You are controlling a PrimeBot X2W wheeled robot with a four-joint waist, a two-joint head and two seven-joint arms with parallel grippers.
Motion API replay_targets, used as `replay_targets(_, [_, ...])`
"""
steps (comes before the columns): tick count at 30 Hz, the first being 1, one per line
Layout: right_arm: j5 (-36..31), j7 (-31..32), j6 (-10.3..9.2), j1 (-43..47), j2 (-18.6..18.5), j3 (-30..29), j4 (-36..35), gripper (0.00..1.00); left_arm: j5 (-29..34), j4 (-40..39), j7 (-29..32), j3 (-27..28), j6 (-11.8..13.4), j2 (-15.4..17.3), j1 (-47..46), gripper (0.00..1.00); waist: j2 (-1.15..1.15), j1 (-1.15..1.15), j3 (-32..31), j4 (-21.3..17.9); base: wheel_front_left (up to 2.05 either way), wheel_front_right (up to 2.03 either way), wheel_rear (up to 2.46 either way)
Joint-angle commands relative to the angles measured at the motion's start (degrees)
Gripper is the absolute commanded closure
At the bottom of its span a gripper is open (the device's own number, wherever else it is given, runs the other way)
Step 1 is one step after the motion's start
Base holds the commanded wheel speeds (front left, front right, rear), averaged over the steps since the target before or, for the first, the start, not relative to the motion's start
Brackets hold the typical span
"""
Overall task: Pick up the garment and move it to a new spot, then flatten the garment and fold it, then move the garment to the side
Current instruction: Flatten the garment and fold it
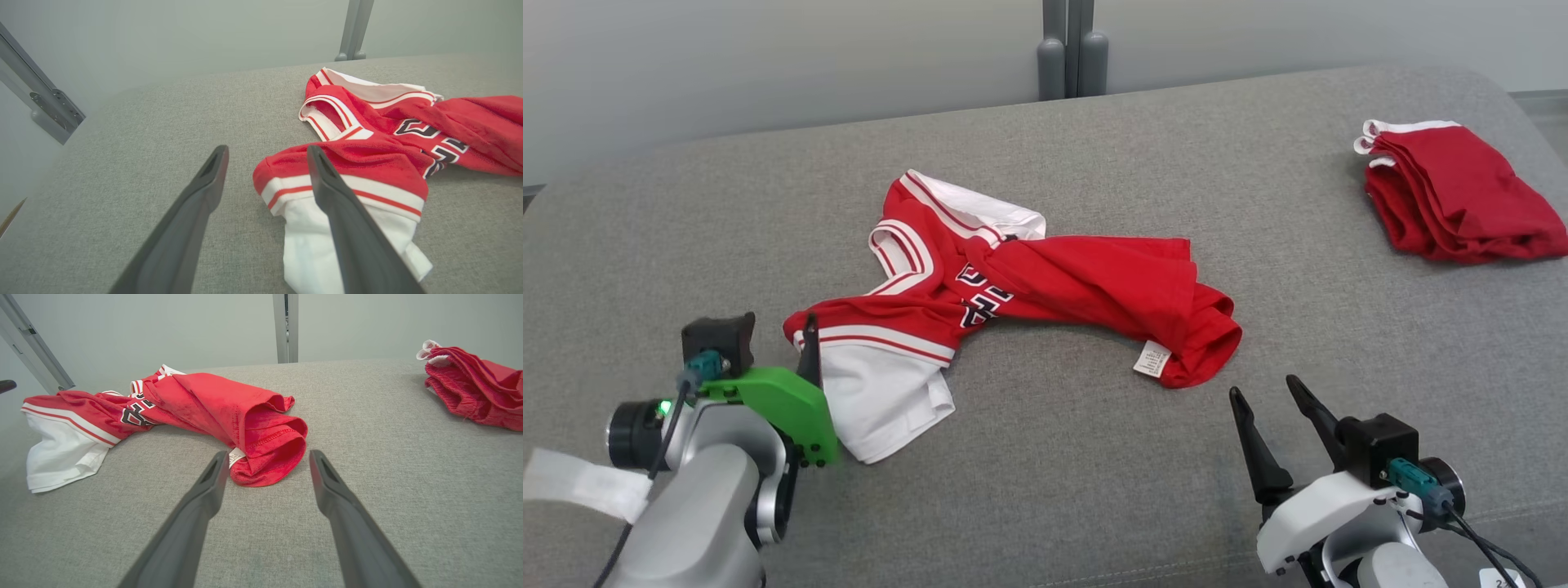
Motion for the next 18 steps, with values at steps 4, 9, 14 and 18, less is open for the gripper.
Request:
replay_targets(4, [-1.1, 0.9, -0.07, 0.7, -0.1, 0.2, 0.3, 0.00, -0.8, -1.6, -4.1, 0.0, 0.4, -1.3, 4.9, 0.00, 0.00, 0.00, -1.5, 1.3, 0.00, 0.00, 0.00])
replay_targets(9, [-1.5, 1.6, -0.07, 0.7, -0.1, -0.3, 0.5, 0.00, -0.3, -6.0, -7.7, 1.0, 2.1, -2.4, 10.2, 0.00, 0.00, 0.00, -2.5, 3.2, 0.00, 0.00, 0.00])
replay_targets(14, [-1.2, 1.5, -0.07, 1.3, -0.1, -0.9, 0.7, 0.00, 1.7, -12.7, -8.8, 3.8, 2.1, -3.1, 14.2, 0.00, 0.00, 0.00, -3.3, 5.2, 0.00, 0.00, 0.00])
replay_targets(18, [-1.2, 1.1, -0.07, 2.1, -0.1, -1.6, 1.1, 0.00, 7.6, -22.0, -8.8, 9.3, 0.8, -4.9, 20.1, 0.00, 0.00, 0.00, -3.9, 7.0, 0.00, 0.00, 0.00])
